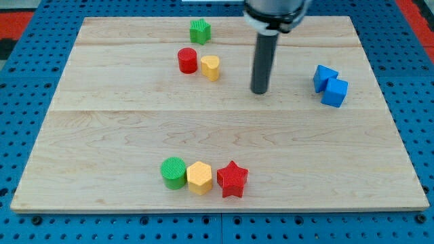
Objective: Slide yellow heart towards blue triangle
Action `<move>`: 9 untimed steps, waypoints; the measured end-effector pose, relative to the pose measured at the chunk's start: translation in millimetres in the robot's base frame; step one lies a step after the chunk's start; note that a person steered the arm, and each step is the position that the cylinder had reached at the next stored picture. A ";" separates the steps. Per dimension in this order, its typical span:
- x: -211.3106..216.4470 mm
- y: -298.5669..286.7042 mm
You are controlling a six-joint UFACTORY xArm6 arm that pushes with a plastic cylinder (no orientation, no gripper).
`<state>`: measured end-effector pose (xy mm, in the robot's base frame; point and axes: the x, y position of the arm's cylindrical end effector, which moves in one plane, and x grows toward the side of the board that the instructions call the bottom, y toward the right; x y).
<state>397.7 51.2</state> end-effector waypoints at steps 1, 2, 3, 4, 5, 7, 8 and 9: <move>0.0 -79.7; -9.8 -111.4; -37.4 -108.1; -54.0 -86.6; -68.8 -54.5; -96.9 -3.9; -97.9 14.8; -93.6 39.5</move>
<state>304.2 90.7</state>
